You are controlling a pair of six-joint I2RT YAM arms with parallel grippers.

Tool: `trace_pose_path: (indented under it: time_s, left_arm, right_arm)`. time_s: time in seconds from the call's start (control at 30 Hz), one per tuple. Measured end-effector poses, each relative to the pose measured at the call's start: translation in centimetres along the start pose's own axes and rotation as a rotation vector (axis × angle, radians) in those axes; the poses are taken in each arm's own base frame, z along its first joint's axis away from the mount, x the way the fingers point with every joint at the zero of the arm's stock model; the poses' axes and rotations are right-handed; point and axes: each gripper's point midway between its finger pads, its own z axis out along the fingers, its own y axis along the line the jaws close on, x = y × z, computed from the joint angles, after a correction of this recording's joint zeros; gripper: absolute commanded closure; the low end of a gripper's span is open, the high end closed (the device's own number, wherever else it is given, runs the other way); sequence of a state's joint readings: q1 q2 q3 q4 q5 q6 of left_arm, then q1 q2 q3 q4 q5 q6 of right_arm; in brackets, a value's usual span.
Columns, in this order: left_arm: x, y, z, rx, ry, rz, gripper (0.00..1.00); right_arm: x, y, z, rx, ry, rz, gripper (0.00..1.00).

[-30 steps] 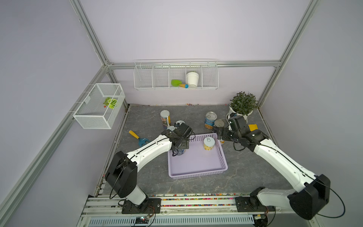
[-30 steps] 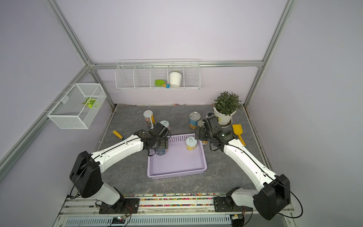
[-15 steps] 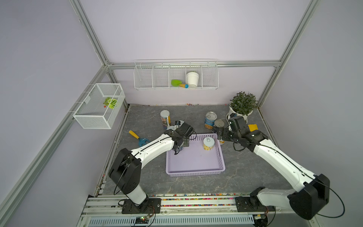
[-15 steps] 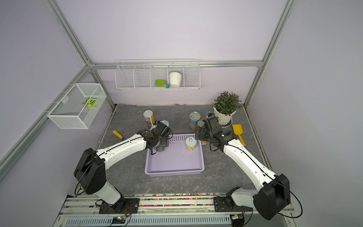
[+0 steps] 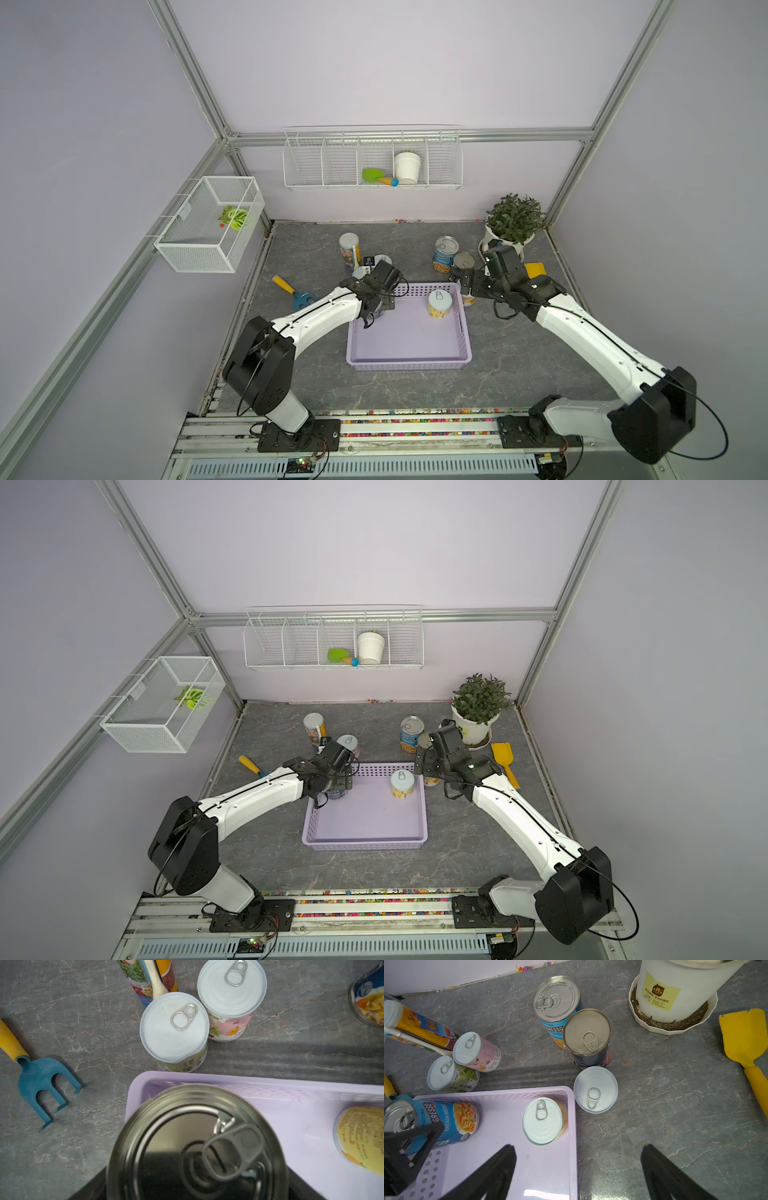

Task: Put the canned food in the basket
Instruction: Place the canned food in the basket, then pick up the canned food from the center of the board.

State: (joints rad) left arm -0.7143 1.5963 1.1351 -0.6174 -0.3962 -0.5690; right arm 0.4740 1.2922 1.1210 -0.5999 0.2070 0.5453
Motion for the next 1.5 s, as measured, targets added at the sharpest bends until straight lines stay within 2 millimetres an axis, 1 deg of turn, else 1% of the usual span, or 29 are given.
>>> trace_pose_path:
  time_s: [0.07, 0.17, 0.47, 0.53, 0.67, 0.73, 0.8, 0.9, 1.0, 1.1, 1.23, 1.37, 1.5]
  left_arm:
    - [-0.6, -0.1, -0.4, 0.008, -0.025, -0.013, 0.0]
    - [-1.8, 0.0, -1.7, 0.032, -0.068, -0.033, 0.0]
    - [-5.3, 0.3, -7.4, 0.148, -0.215, -0.123, 0.0]
    - [-5.8, 0.6, -8.8, 0.171, -0.243, -0.151, 0.0]
    - [-6.0, 1.7, -10.8, 0.184, -0.268, -0.211, 0.0]
    - [-5.7, 2.7, -11.6, 0.172, -0.277, -0.247, 0.0]
    - [-5.1, 3.9, -12.2, 0.16, -0.28, -0.275, 0.0]
    - [-4.2, 6.2, -12.4, 0.142, -0.278, -0.323, 0.0]
    - [-3.3, 8.9, -12.0, 0.113, -0.268, -0.387, 0.0]
    - [-2.3, 10.5, -11.6, 0.095, -0.256, -0.419, 0.0]
    - [-1.3, 10.8, -11.5, 0.107, -0.241, -0.419, 0.0]
    - [-1.2, 10.8, -11.4, 0.105, -0.238, -0.418, 0.0]
    - [-1.1, 10.7, -11.1, 0.098, -0.227, -0.413, 0.0]
  right_arm:
    - [-0.1, -0.2, 0.0, 0.008, -0.006, 0.003, 0.02]
    - [-0.4, -0.5, 0.1, 0.016, -0.013, 0.011, 0.02]
    - [-1.0, -0.8, 0.0, 0.016, -0.024, 0.026, 0.02]
    - [-1.8, -0.6, -0.1, 0.018, -0.032, 0.028, 0.02]
    - [-4.5, 0.8, 0.5, 0.011, -0.054, 0.033, 0.02]
    - [-5.7, 1.4, 1.5, 0.017, -0.054, 0.033, 0.02]
    - [-6.2, 1.5, 2.7, 0.031, -0.039, 0.035, 0.02]
    - [-6.7, 1.2, 5.0, 0.064, 0.001, 0.043, 0.02]
    - [-6.9, 0.6, 7.4, 0.101, 0.046, 0.042, 0.02]
    - [-6.7, 0.0, 9.4, 0.135, 0.089, 0.031, 0.02]
    - [-6.1, -0.4, 11.3, 0.161, 0.136, 0.012, 0.02]
    - [-5.4, -0.8, 12.7, 0.174, 0.17, -0.01, 0.02]
    - [-4.6, -1.5, 13.8, 0.195, 0.204, -0.022, 0.01]
